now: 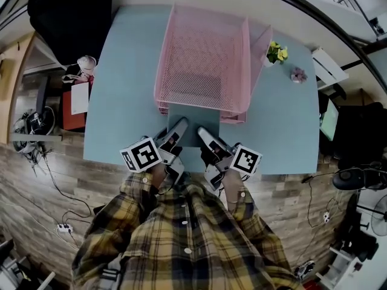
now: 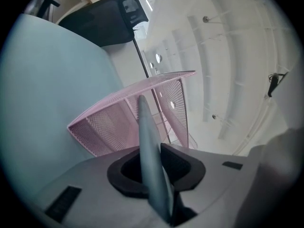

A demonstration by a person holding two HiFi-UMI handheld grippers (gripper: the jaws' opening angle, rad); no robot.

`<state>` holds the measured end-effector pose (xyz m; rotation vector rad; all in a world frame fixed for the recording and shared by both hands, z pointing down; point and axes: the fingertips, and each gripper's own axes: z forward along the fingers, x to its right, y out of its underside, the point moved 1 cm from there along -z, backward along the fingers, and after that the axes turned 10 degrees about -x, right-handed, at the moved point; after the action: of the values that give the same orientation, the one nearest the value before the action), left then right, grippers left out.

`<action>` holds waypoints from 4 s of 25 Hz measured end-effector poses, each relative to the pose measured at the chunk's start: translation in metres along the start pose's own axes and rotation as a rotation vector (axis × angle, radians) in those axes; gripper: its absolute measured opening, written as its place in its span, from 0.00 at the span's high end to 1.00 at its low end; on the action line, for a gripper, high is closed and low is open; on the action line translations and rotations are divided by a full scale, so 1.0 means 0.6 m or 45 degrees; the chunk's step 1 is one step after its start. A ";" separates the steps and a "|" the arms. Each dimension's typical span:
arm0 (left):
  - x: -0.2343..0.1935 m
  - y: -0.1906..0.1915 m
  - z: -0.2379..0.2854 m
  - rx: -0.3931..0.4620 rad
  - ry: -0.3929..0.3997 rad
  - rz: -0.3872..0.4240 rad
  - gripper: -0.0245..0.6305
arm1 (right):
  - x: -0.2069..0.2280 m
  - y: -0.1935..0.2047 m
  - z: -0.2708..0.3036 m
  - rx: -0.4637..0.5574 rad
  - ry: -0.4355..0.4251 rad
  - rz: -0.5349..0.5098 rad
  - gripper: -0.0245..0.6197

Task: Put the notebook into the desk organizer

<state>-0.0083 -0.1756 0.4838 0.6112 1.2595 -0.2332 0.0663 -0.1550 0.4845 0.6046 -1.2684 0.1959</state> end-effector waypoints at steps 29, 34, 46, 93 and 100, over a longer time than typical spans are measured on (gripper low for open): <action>-0.006 -0.024 0.026 0.061 0.054 -0.039 0.85 | -0.010 0.047 -0.013 0.118 -0.109 0.188 0.78; -0.003 -0.025 0.029 0.053 0.055 -0.023 0.83 | -0.011 0.044 -0.007 0.159 -0.107 0.199 0.80; -0.004 -0.006 -0.001 0.069 0.025 0.034 0.79 | -0.004 0.018 0.000 0.216 -0.084 0.204 0.86; -0.014 -0.023 -0.020 0.146 -0.109 0.086 0.85 | -0.008 -0.014 -0.009 0.248 -0.023 0.105 0.86; 0.032 -0.018 -0.049 0.177 -0.093 0.218 0.83 | -0.039 -0.017 -0.041 0.216 0.088 -0.150 0.86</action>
<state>-0.0315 -0.1650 0.4573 0.8188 1.1201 -0.1994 0.0844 -0.1459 0.4553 0.8099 -1.1532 0.2259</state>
